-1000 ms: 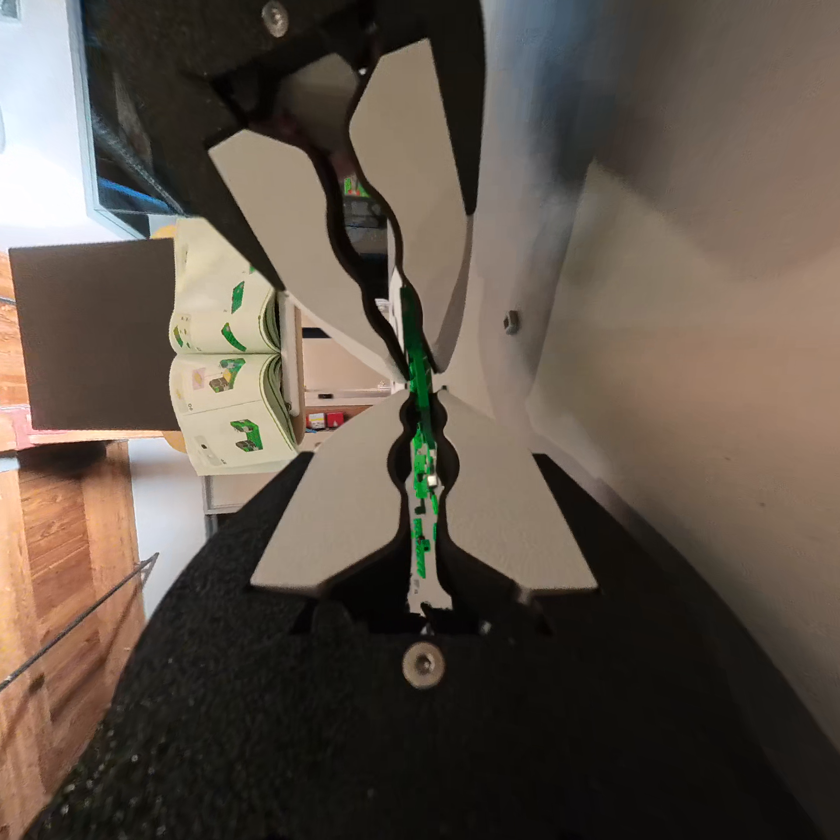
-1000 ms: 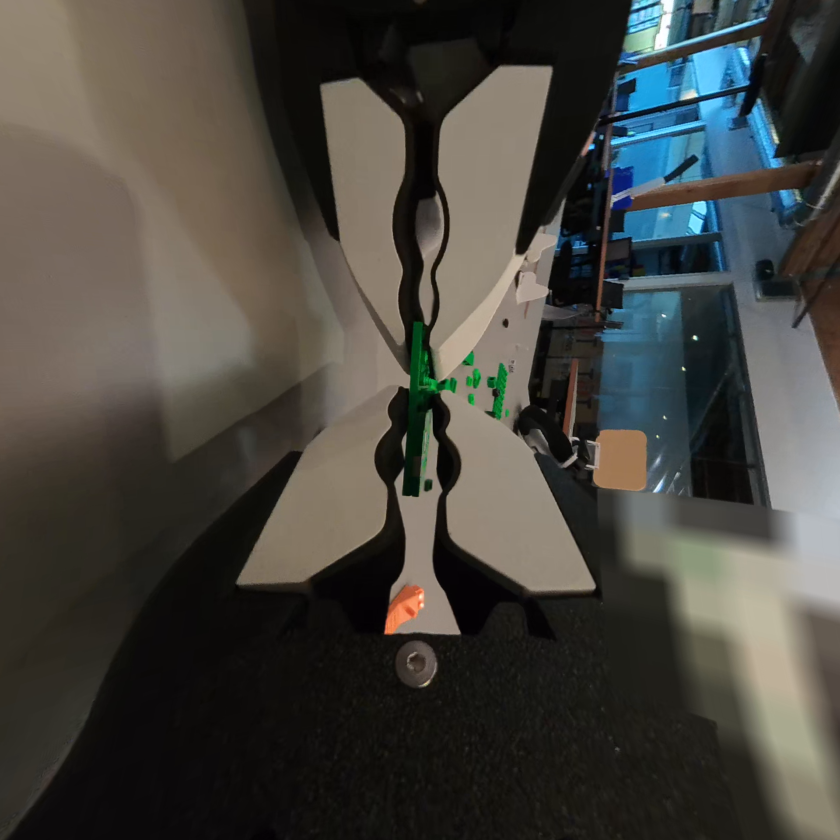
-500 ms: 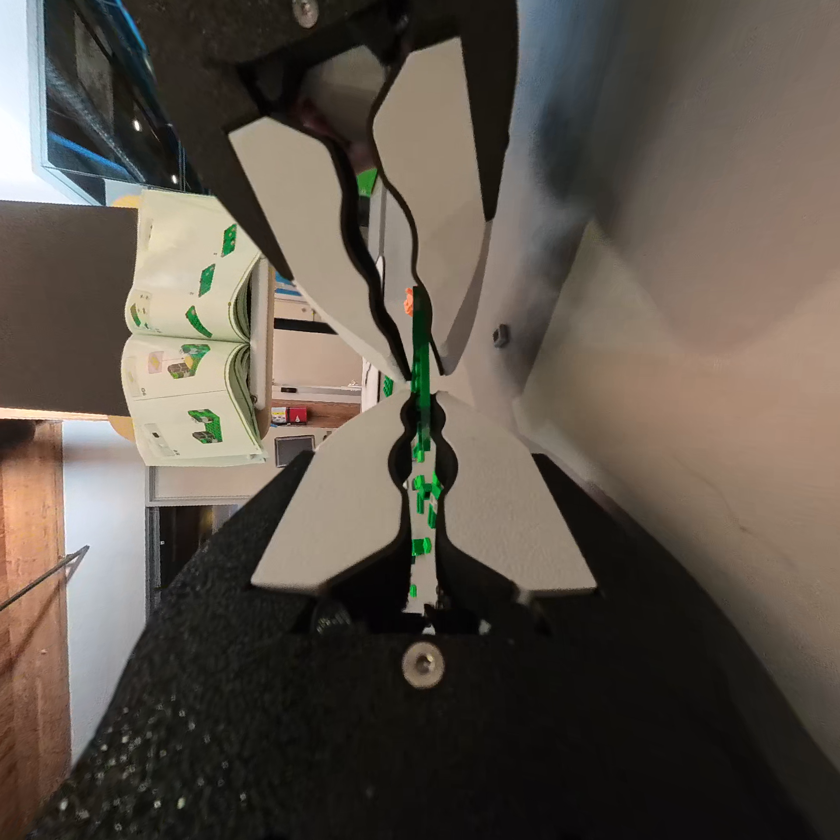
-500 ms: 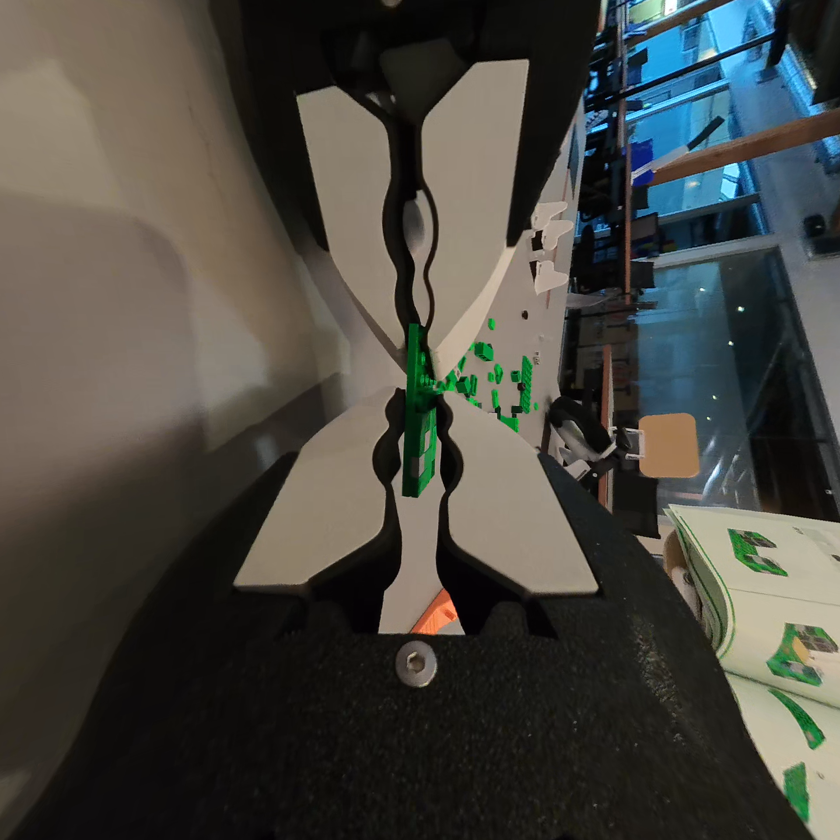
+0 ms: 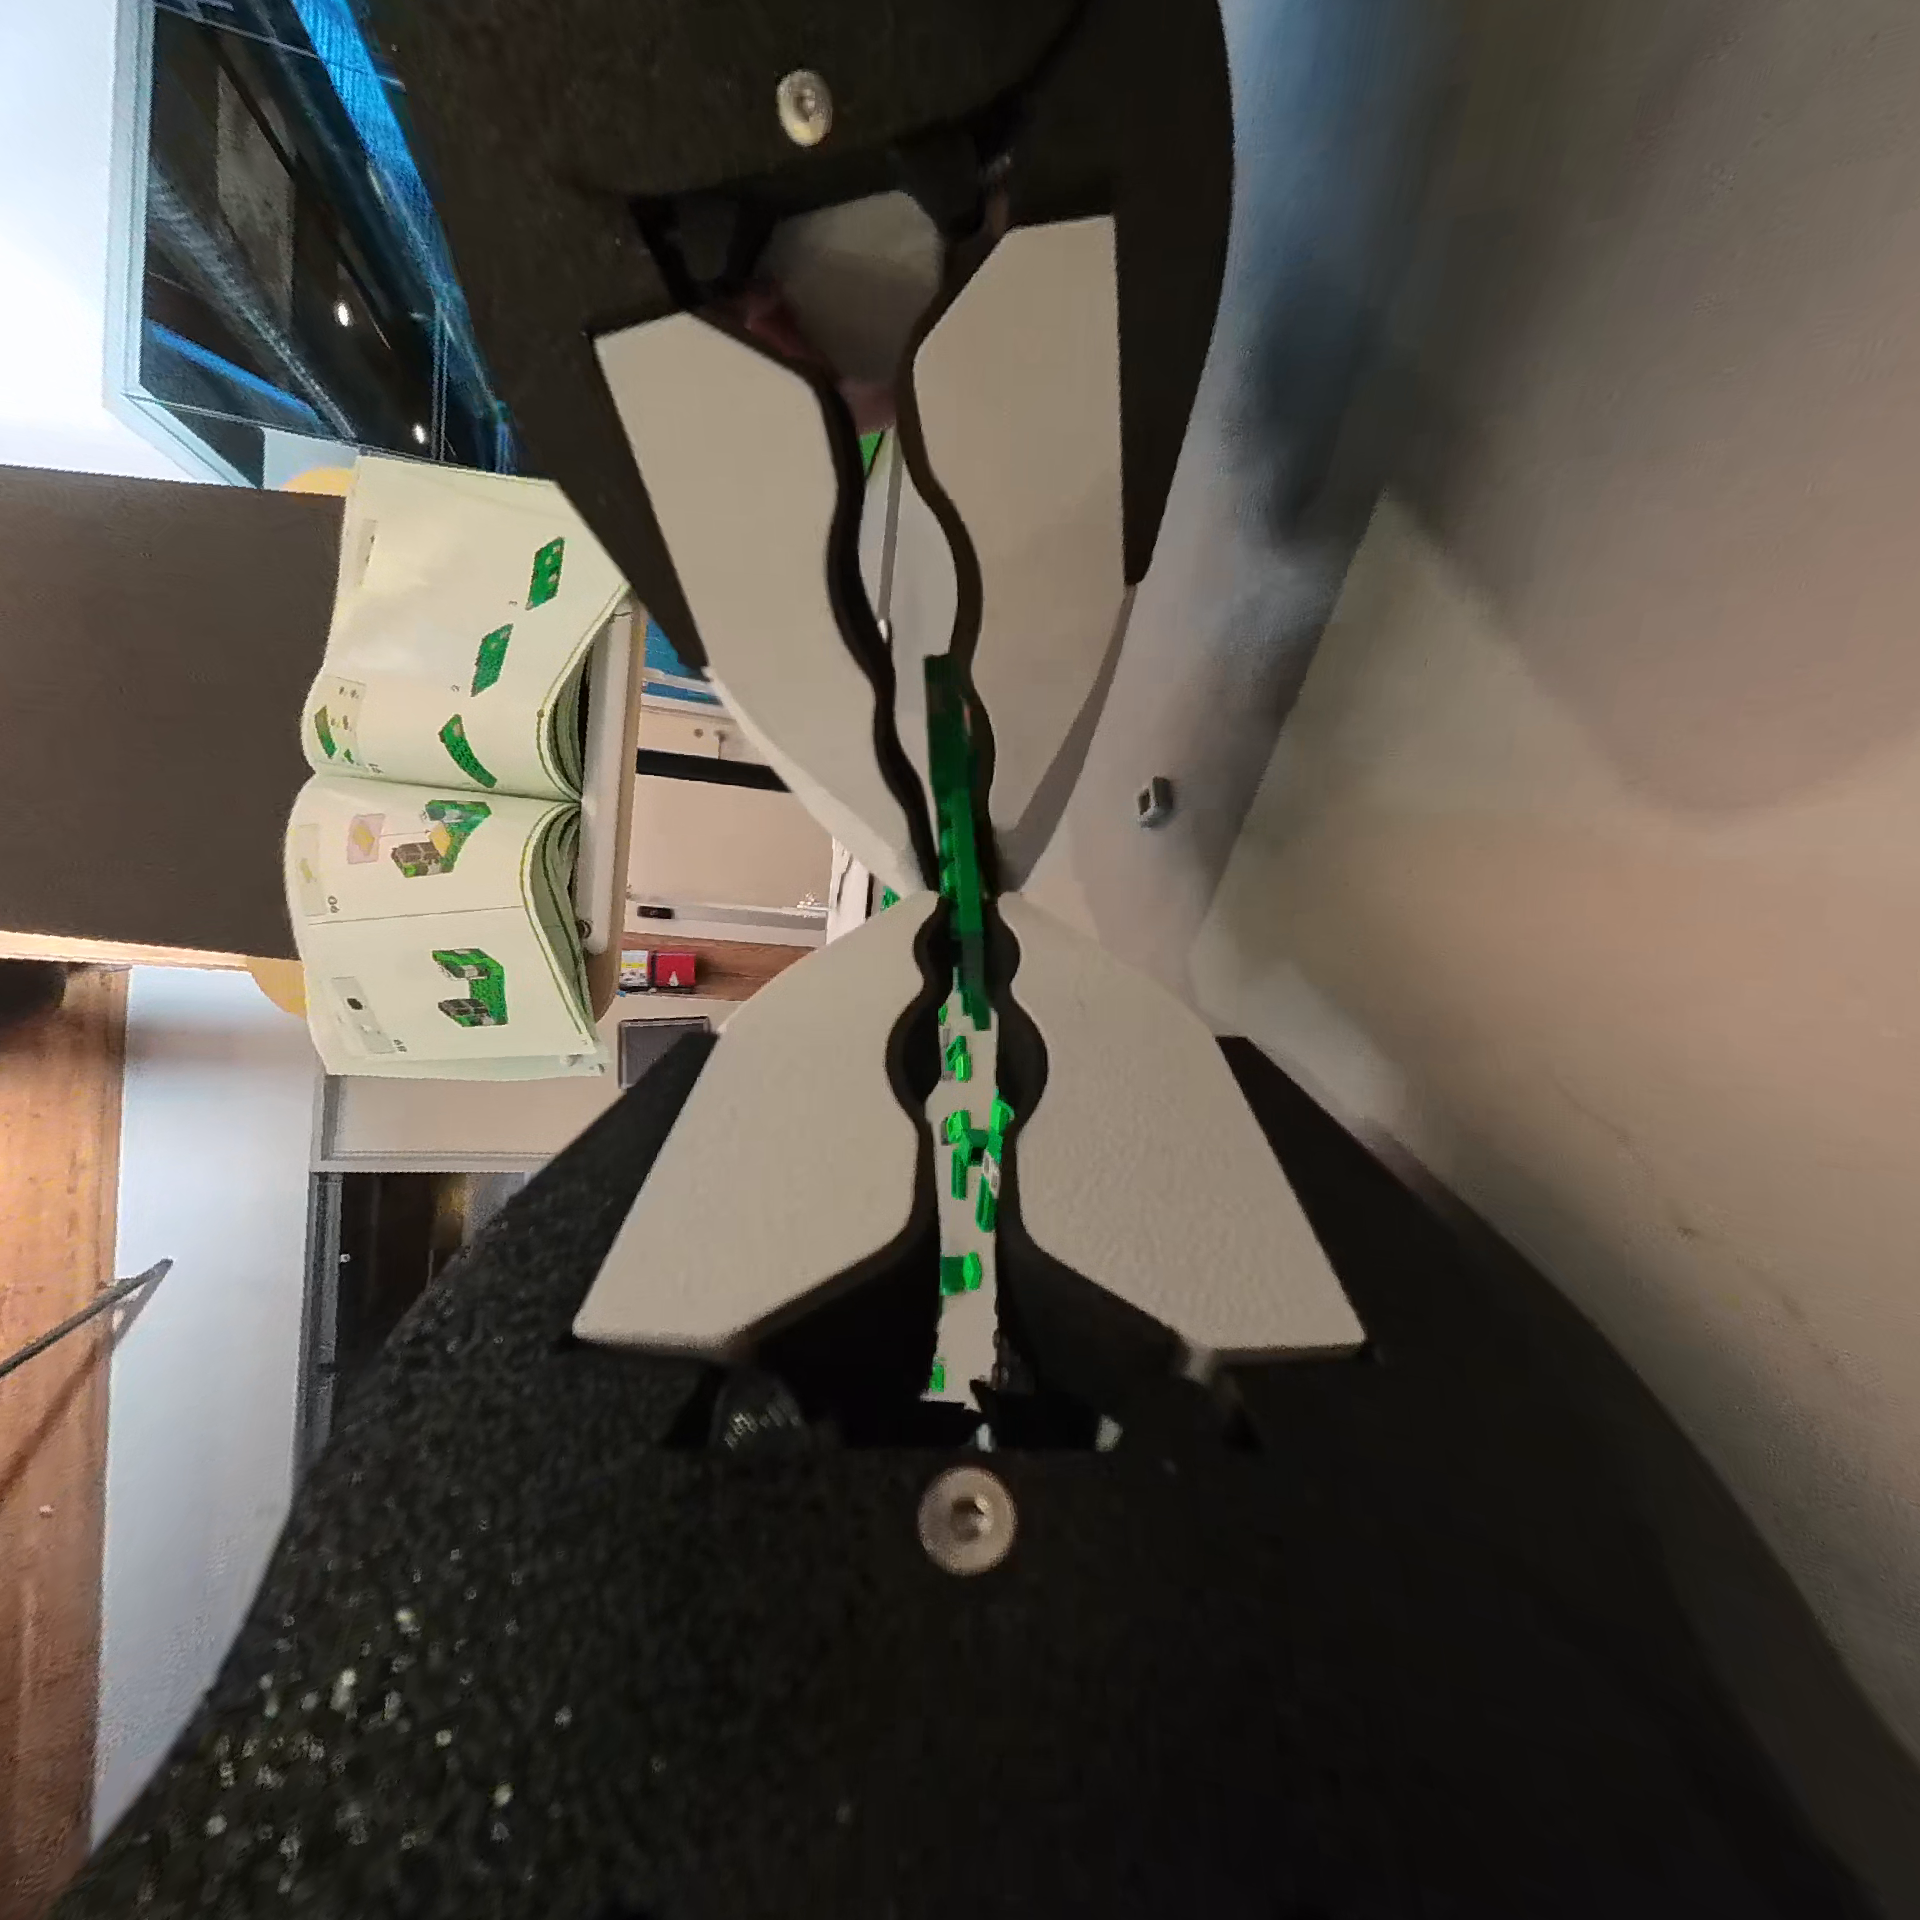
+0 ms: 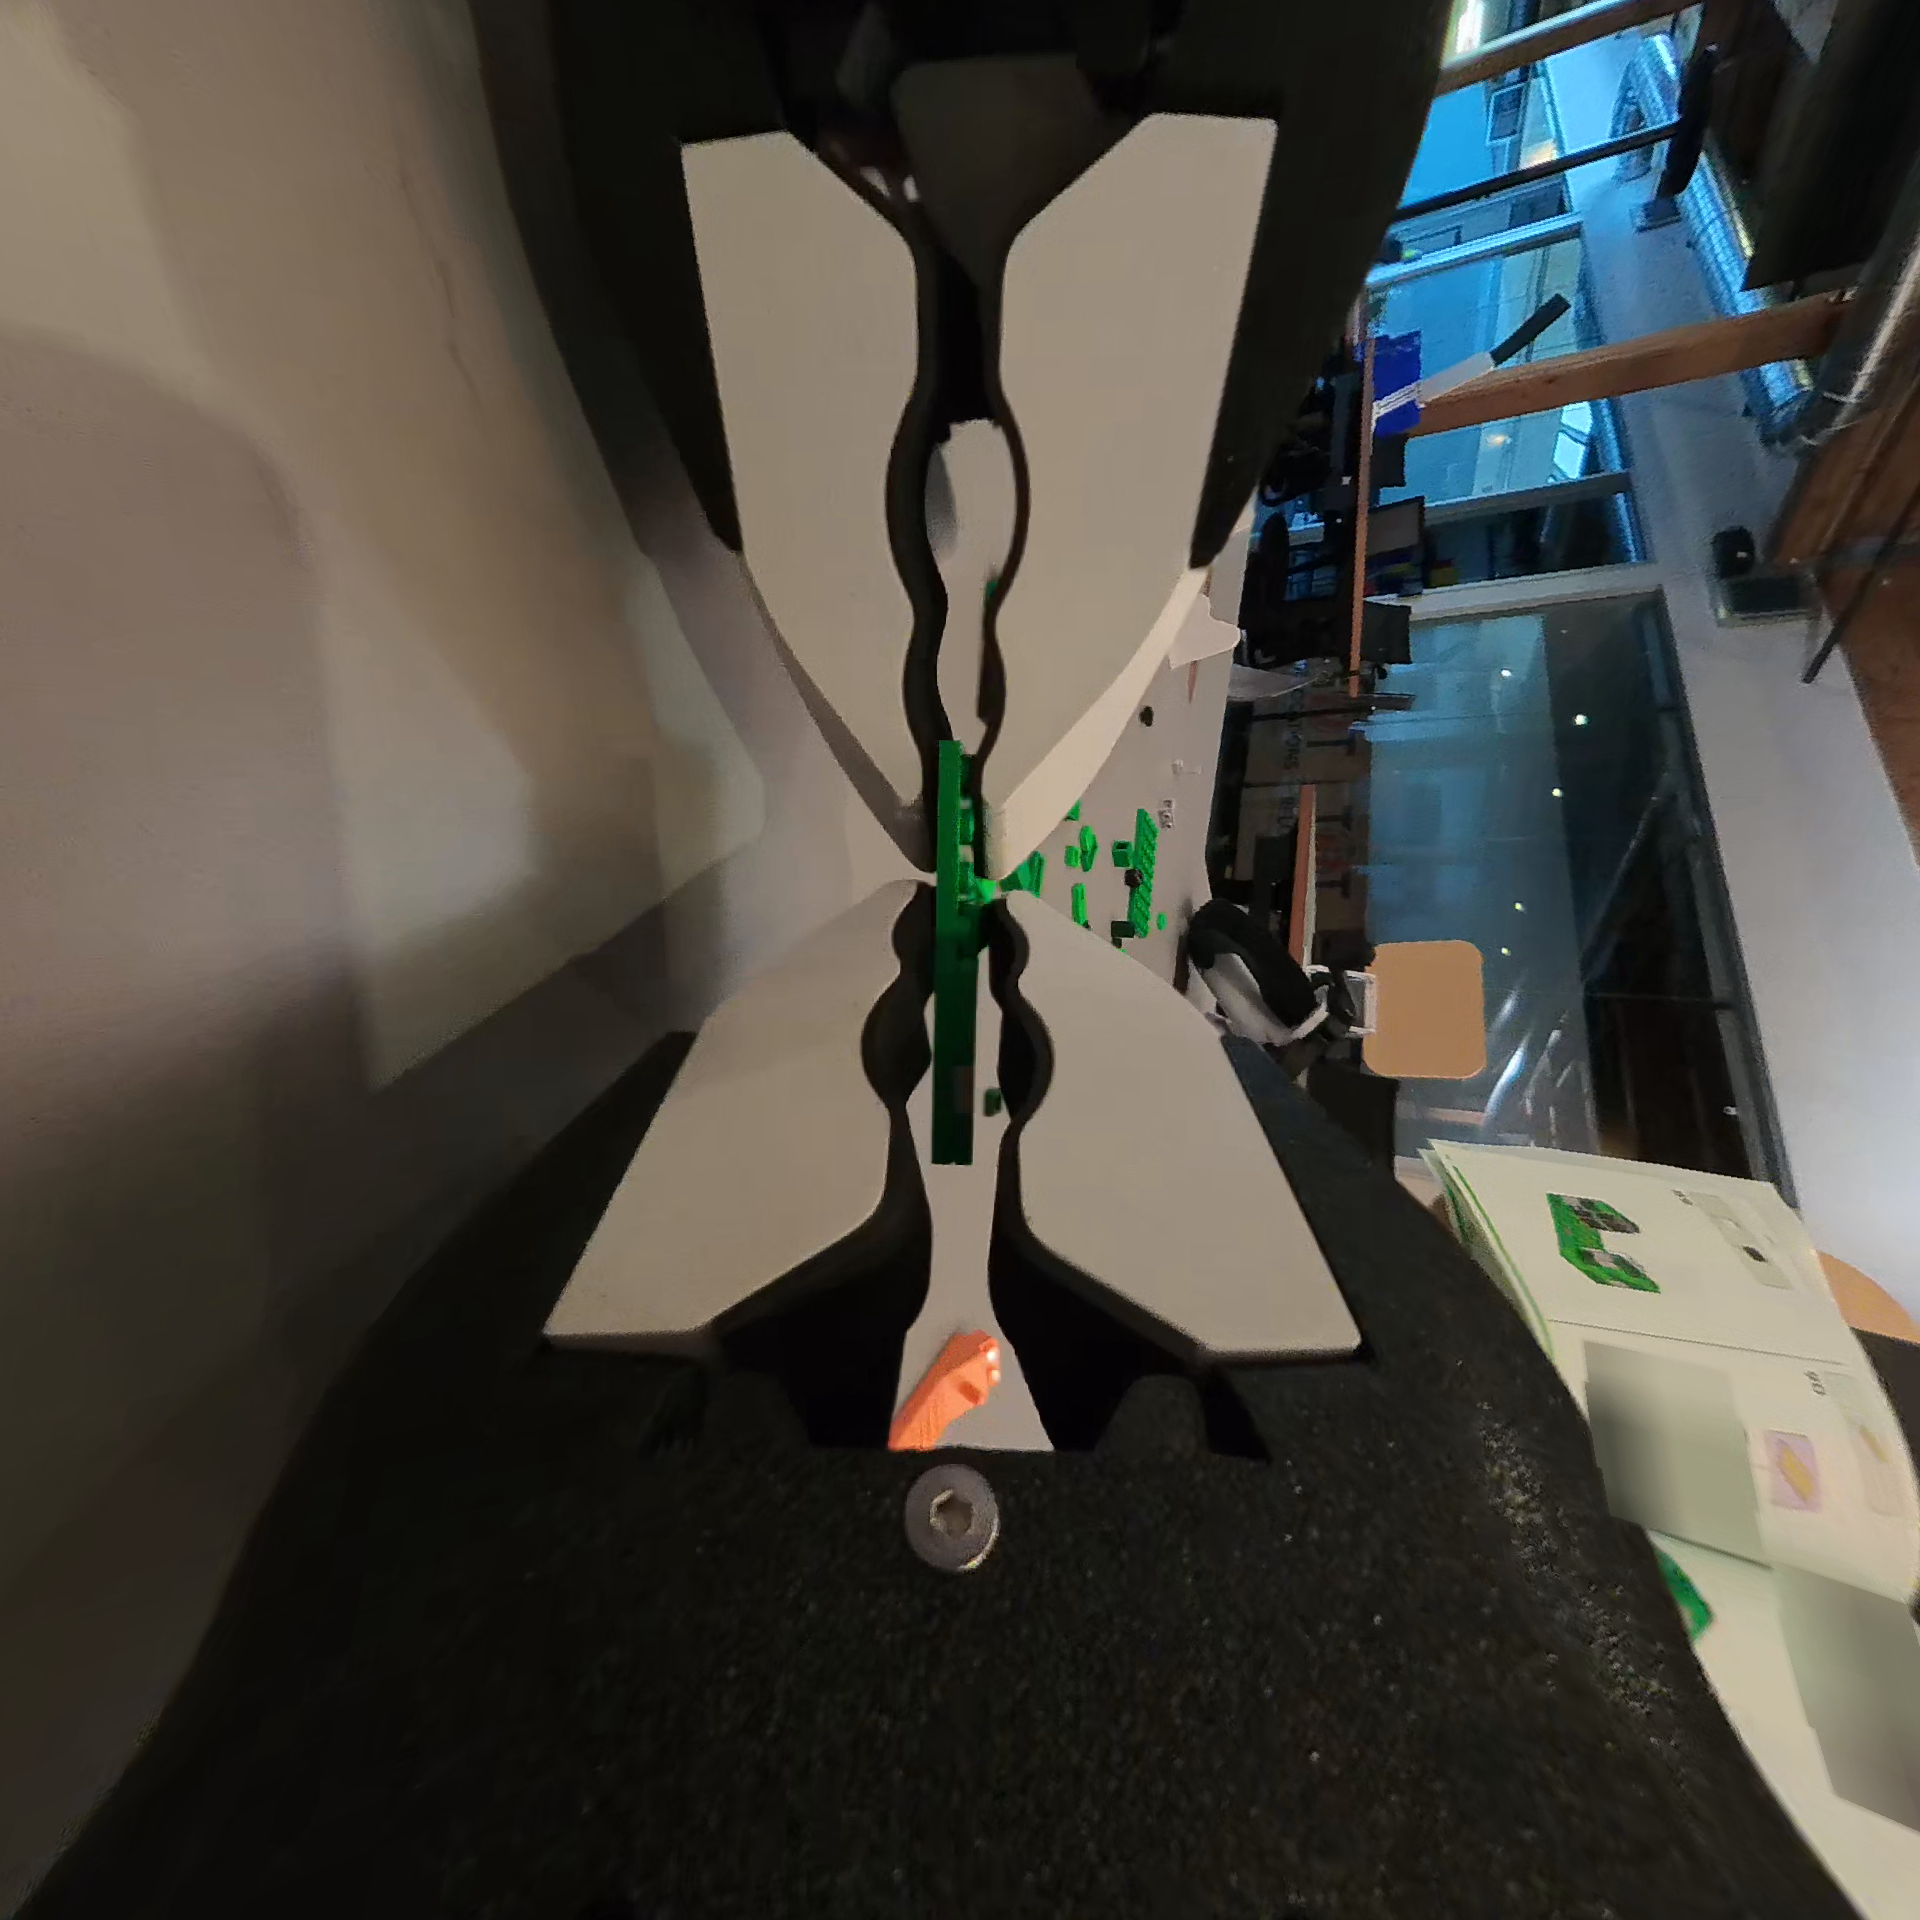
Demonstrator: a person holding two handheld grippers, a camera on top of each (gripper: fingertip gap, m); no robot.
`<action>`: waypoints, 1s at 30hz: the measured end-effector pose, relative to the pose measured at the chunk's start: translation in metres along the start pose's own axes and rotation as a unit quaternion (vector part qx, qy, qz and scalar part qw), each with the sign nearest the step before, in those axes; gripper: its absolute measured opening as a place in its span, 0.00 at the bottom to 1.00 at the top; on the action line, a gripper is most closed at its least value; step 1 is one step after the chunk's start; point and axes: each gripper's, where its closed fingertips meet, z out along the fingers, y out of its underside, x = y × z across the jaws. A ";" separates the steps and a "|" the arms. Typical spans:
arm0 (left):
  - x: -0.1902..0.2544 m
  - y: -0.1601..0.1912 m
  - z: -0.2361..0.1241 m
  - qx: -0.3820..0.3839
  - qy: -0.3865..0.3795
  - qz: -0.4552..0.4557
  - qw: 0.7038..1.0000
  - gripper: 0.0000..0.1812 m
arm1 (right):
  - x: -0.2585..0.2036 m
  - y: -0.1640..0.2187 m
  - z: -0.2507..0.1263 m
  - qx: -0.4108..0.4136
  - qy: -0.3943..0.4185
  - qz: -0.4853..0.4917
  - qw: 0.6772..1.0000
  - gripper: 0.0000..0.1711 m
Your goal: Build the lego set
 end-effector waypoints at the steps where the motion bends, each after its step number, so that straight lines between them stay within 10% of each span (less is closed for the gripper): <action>1: -0.001 0.000 0.000 0.001 -0.001 -0.001 1.000 0.03 | 0.001 0.000 0.000 -0.004 0.004 -0.007 1.000 0.05; 30: -0.014 -0.013 -0.010 0.098 -0.002 -0.127 0.987 0.03 | 0.015 -0.031 -0.029 0.219 -0.009 0.143 0.965 0.05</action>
